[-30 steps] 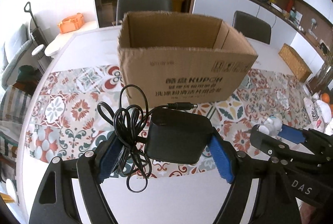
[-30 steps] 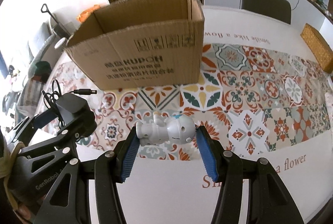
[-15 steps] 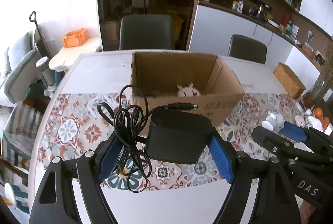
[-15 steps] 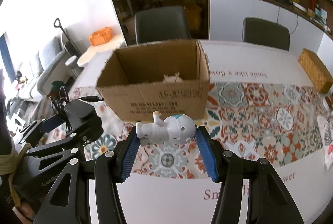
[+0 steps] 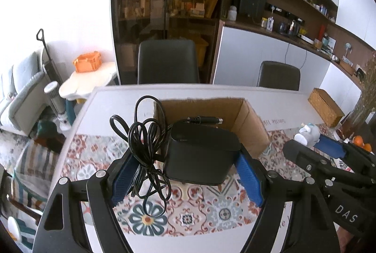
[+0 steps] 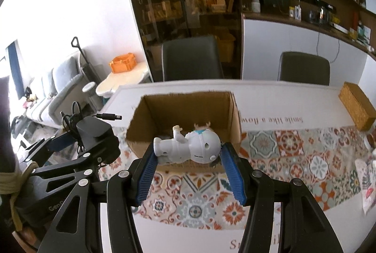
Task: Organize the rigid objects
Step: 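Carry the black charger in the left tool and white figure in the right tool to the box, then open the left tool over the box while the right tool holds the white figure above it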
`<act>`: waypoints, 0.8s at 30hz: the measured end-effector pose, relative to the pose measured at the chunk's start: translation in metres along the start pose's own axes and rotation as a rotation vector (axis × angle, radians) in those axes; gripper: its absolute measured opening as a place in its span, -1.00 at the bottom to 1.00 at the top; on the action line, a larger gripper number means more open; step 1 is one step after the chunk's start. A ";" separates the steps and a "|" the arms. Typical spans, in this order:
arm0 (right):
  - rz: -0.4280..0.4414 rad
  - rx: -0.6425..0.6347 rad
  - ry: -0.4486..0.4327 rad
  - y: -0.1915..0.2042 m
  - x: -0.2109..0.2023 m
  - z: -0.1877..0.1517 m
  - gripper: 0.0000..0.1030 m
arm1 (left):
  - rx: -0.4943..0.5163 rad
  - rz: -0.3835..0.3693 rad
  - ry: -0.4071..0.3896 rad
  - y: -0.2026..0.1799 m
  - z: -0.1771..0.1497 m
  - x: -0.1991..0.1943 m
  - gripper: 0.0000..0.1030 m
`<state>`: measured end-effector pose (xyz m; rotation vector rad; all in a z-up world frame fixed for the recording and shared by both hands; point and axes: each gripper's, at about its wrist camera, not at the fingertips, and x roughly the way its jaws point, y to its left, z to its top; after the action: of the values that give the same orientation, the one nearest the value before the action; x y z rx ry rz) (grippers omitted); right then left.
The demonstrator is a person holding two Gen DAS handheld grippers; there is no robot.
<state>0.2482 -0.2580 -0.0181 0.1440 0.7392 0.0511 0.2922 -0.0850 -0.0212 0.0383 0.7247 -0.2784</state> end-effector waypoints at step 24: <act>0.008 0.018 0.071 -0.021 0.073 0.083 0.08 | 0.010 0.025 0.183 -0.006 0.073 0.092 0.55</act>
<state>0.3579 -0.2814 -0.0092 0.1633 0.8098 0.0576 0.4038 -0.1220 -0.0267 0.0835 0.9044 -0.2571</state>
